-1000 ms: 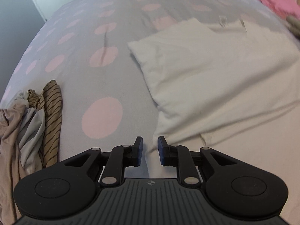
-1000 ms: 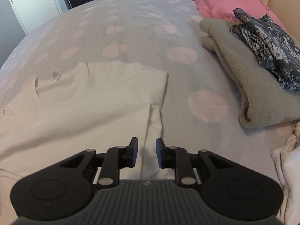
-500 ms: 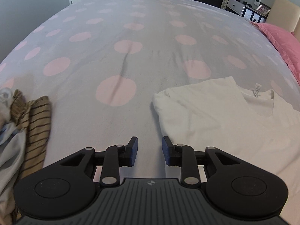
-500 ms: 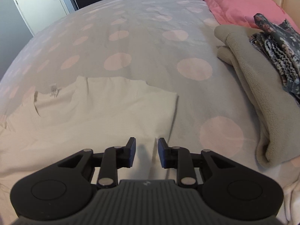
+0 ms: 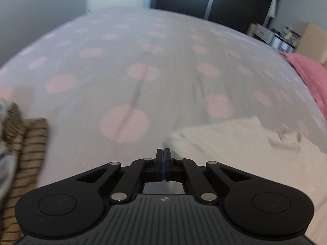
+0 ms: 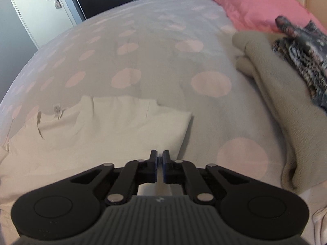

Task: Fold clothes

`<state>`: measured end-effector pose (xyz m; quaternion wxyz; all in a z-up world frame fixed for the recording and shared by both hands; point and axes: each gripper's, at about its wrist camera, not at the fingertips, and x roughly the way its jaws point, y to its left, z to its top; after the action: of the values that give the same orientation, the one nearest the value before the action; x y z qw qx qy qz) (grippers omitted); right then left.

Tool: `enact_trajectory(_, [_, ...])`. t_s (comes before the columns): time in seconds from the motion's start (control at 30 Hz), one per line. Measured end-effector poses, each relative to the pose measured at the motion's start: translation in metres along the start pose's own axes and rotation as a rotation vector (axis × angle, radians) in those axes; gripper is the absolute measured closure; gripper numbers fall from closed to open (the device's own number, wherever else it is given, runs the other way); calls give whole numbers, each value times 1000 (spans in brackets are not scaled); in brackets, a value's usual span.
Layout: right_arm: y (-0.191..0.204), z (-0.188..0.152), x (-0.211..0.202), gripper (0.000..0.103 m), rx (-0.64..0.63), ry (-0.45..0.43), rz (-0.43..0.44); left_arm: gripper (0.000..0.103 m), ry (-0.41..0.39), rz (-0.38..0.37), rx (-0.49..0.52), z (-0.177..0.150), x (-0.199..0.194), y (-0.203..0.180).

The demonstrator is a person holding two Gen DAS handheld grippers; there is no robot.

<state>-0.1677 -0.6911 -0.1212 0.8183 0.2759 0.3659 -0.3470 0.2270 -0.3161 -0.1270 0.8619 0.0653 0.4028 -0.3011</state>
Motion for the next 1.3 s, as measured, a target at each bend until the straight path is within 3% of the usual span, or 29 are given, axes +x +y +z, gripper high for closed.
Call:
enact_trajectory(0.07, [6, 1, -2, 99, -19, -25, -31, 103, -7, 34, -38, 6, 0, 12])
enact_trajectory(0.23, [11, -1, 9, 96, -75, 38, -68, 103, 116, -65, -18, 10, 5, 16])
enact_trajectory(0.27, [9, -1, 8, 93, -56, 38, -61, 99, 116, -68, -3, 9, 4, 12])
enact_trajectory(0.33, [3, 0, 8, 90, -19, 37, -48, 80, 116, -93, 7, 9, 4, 5])
enact_trajectory(0.37, [3, 0, 7, 84, -19, 33, -49, 69, 116, -103, 9, 8, 5, 1])
enact_trajectory(0.4, [3, 1, 5, 75, -20, 29, -51, 65, 115, -108, 12, 7, 7, -3])
enact_trajectory(0.53, [3, 2, 0, 75, -21, 9, -52, 68, 134, -99, 20, 4, 17, -19])
enact_trajectory(0.6, [3, 3, -3, 75, -21, -4, -49, 90, 148, -86, 12, 2, 20, -23])
enact_trajectory(0.73, [0, 6, -5, 75, 0, -13, -33, 90, 110, -114, -37, 3, 13, -18])
enact_trajectory(0.87, [0, 7, -2, 75, 18, -3, -27, 61, 103, -143, -56, 7, 8, -15])
enact_trajectory(1.0, [2, 4, 4, 75, 18, 26, -38, 62, 127, -114, -13, 4, 15, -24])
enact_trajectory(1.03, [3, 4, 6, 81, 17, 34, -41, 63, 132, -105, -3, 2, 17, -26])
enact_trajectory(1.07, [4, 3, 5, 87, 8, 34, -40, 80, 137, -95, 6, 0, 19, -28])
enact_trajectory(1.1, [6, 2, 5, 101, -2, 34, -39, 103, 134, -85, 9, -1, 20, -29])
enact_trajectory(1.3, [16, 2, -11, 102, -64, -49, -67, 103, 20, -25, -54, 1, 4, -12])
